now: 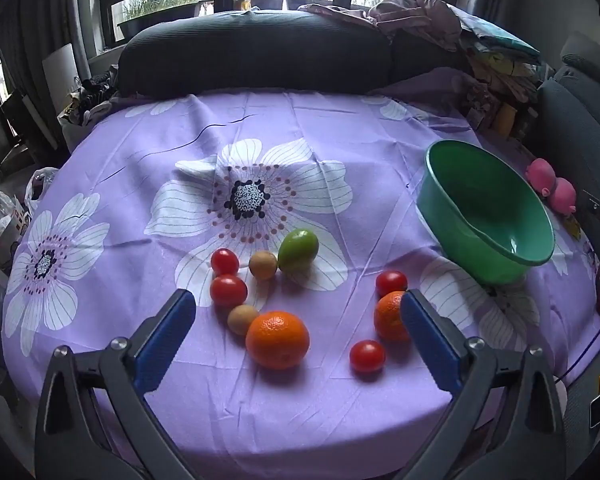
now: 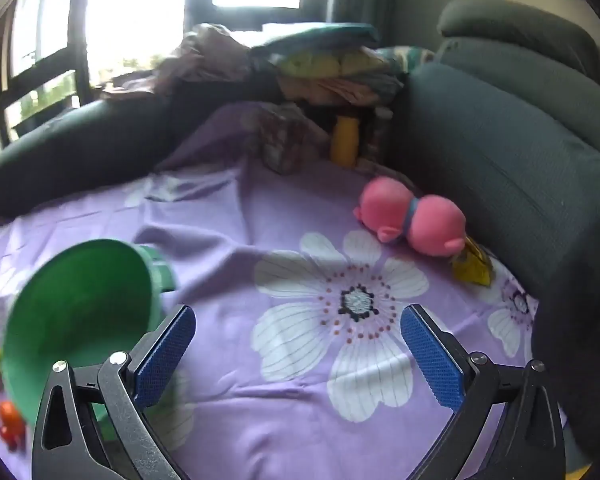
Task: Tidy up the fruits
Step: 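Move the left gripper toward the large orange beside the tomatoes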
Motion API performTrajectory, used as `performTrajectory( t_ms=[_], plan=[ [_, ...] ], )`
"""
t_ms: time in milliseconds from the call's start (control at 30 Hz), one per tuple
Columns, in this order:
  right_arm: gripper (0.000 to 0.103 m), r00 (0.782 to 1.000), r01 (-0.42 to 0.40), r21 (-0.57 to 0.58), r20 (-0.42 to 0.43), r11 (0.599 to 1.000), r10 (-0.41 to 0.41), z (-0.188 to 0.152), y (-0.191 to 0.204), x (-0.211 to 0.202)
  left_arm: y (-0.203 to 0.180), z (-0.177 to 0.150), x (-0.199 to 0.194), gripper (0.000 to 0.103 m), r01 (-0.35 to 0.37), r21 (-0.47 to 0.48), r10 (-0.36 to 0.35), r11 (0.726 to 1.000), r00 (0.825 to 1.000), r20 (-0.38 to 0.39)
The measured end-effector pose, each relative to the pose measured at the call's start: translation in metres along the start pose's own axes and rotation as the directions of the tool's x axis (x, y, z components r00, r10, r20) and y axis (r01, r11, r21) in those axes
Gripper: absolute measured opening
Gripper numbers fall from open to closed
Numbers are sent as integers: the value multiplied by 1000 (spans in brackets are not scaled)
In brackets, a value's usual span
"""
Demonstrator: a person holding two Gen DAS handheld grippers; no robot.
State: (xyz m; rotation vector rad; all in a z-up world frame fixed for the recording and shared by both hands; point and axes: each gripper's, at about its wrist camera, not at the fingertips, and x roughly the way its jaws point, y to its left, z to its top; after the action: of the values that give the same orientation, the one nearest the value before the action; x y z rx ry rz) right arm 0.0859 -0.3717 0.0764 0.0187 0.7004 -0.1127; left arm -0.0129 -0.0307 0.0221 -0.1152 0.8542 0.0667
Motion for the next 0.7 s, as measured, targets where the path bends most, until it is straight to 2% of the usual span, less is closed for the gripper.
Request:
performTrajectory(
  t_ms=[67, 167, 267, 333, 367, 533, 700],
  plan=[
    [103, 988, -150, -72, 17, 986, 152, -3, 31, -32, 0, 2, -1, 102, 20, -15, -20, 1000, 1000, 1],
    [103, 922, -386, -175, -55, 906, 382, -19, 88, -57, 7, -2, -4, 102, 71, -40, -71, 997, 997, 6],
    [103, 864, -503, -245, -149, 829, 481, -43, 144, -69, 20, -5, -7, 102, 111, -73, -112, 991, 994, -2],
    [103, 822, -569, -270, -199, 777, 533, -56, 174, -73, 28, -8, -7, 102, 94, -78, -95, 993, 995, -6],
    [103, 812, -583, -281, -213, 762, 543, -61, 186, -76, 31, -10, -7, 102, 85, -82, -86, 993, 996, -7],
    [103, 816, -579, -350, -261, 737, 517, -83, 227, -74, 54, -24, -9, 102, 115, -123, -118, 986, 993, -13],
    [103, 802, -596, -346, -295, 724, 519, -89, 239, -74, 57, -31, -10, 102, 139, -84, -140, 987, 990, -14]
  ],
)
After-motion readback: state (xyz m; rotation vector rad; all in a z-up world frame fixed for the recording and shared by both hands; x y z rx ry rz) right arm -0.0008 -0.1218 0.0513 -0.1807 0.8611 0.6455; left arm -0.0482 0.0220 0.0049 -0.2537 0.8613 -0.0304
